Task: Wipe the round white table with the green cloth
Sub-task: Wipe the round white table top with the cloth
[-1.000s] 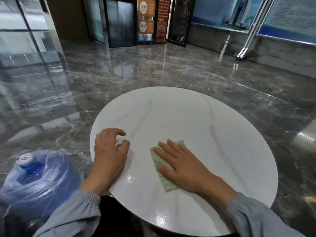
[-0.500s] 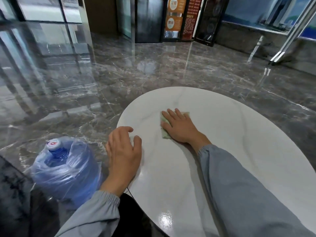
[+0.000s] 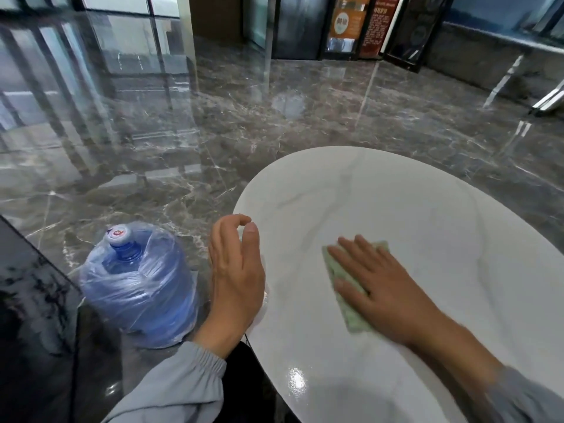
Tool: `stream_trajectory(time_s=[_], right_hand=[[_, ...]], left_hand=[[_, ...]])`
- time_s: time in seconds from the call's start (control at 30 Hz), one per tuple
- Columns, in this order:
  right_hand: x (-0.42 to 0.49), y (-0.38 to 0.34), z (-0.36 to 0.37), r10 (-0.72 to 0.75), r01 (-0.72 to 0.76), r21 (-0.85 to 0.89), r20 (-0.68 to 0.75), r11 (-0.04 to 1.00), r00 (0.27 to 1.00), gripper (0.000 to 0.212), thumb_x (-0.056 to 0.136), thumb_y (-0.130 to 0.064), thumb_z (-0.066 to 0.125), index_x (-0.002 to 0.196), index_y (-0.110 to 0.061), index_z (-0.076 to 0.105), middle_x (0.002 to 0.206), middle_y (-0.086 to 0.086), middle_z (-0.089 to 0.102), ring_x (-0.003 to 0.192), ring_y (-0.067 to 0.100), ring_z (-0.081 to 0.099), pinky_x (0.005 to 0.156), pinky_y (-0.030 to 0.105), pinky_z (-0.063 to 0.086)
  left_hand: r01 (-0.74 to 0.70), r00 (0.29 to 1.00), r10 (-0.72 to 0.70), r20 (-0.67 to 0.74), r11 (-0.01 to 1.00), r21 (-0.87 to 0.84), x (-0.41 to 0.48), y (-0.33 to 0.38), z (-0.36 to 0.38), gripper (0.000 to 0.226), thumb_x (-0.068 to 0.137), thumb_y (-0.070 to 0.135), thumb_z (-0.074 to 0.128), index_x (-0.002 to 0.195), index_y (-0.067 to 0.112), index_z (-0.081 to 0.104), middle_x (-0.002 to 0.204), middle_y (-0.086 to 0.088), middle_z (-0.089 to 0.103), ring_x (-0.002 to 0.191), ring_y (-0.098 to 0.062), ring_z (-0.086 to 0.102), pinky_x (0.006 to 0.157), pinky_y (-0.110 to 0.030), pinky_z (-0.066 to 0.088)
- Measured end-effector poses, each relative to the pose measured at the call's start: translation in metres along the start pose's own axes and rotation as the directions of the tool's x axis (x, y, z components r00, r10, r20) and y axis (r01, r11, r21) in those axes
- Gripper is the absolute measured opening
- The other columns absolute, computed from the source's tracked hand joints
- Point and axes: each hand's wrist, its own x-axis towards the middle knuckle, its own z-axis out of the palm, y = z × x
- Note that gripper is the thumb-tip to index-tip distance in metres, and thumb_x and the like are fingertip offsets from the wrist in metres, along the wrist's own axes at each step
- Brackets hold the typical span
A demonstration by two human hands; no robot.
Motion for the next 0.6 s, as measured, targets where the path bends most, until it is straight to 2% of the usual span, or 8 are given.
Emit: stream_trajectory(time_s=[0.1,0.2,0.33,0.4,0.53,0.6], right_hand=[[0.093,0.023,-0.007,0.107,-0.108,-0.029,-0.022,0.994,0.994,0.065,0.104,-0.063,0.018,0.165,-0.042,0.009,0.174,-0.012,0.004,0.16,0.016,-0.003,0.127,0.042,0.004],[0.186,0.025,-0.011,0.162,-0.162,-0.034,-0.001,0.986,0.987,0.064,0.107,-0.06,0.02,0.165,-0.037,0.012,0.175,-0.005,0.006,0.16,0.024,0.001,0.126,0.051,0.007],[0.254,-0.015,-0.004,0.091,-0.089,-0.043,0.036,0.995,0.995,0.064,0.106,-0.061,0.02,0.165,-0.037,0.013,0.175,-0.006,0.005,0.16,0.026,0.0,0.124,0.054,0.004],[0.255,-0.039,0.001,0.006,-0.004,-0.051,0.049,0.999,0.999,0.064,0.106,-0.061,0.02,0.165,-0.039,0.013,0.175,-0.007,0.005,0.161,0.025,-0.001,0.125,0.054,0.002],[0.191,-0.074,0.007,-0.179,0.183,-0.048,0.079,0.982,0.981,0.064,0.104,-0.063,0.017,0.164,-0.043,0.009,0.175,-0.009,0.003,0.161,0.021,-0.005,0.126,0.05,-0.001],[0.139,-0.086,0.011,-0.248,0.253,-0.034,0.108,0.967,0.963,0.072,0.097,-0.069,0.007,0.164,-0.043,0.008,0.174,-0.011,0.0,0.16,0.017,-0.008,0.126,0.046,-0.003]], left_hand=[[-0.015,0.999,0.014,-0.033,0.999,-0.03,0.002,-0.002,0.0,0.024,0.105,0.049,0.029,0.105,0.037,0.049,0.109,0.015,0.05,0.111,-0.002,0.046,0.099,-0.019,0.035],[-0.043,0.997,0.041,-0.058,0.999,-0.029,0.003,-0.006,0.001,0.021,0.106,0.052,0.025,0.102,0.044,0.045,0.109,0.023,0.047,0.11,0.0,0.046,0.095,-0.012,0.032],[-0.049,0.996,0.046,-0.082,0.998,-0.032,0.006,-0.006,0.001,0.023,0.107,0.051,0.024,0.102,0.044,0.045,0.111,0.022,0.048,0.11,0.0,0.046,0.095,-0.012,0.032],[-0.048,0.994,0.044,-0.1,0.998,-0.04,0.007,-0.006,0.0,0.024,0.108,0.048,0.024,0.105,0.041,0.047,0.11,0.019,0.049,0.11,0.001,0.046,0.095,-0.01,0.031],[-0.032,0.99,0.018,-0.137,0.994,-0.1,0.004,-0.007,-0.001,0.041,0.11,0.042,0.025,0.116,0.016,0.056,0.112,0.004,0.052,0.112,0.003,0.047,0.097,-0.006,0.029],[-0.039,0.984,0.018,-0.174,0.992,-0.12,0.001,-0.007,-0.002,0.036,0.11,0.038,0.026,0.116,0.017,0.054,0.112,0.007,0.052,0.112,0.007,0.046,0.097,-0.004,0.029]])
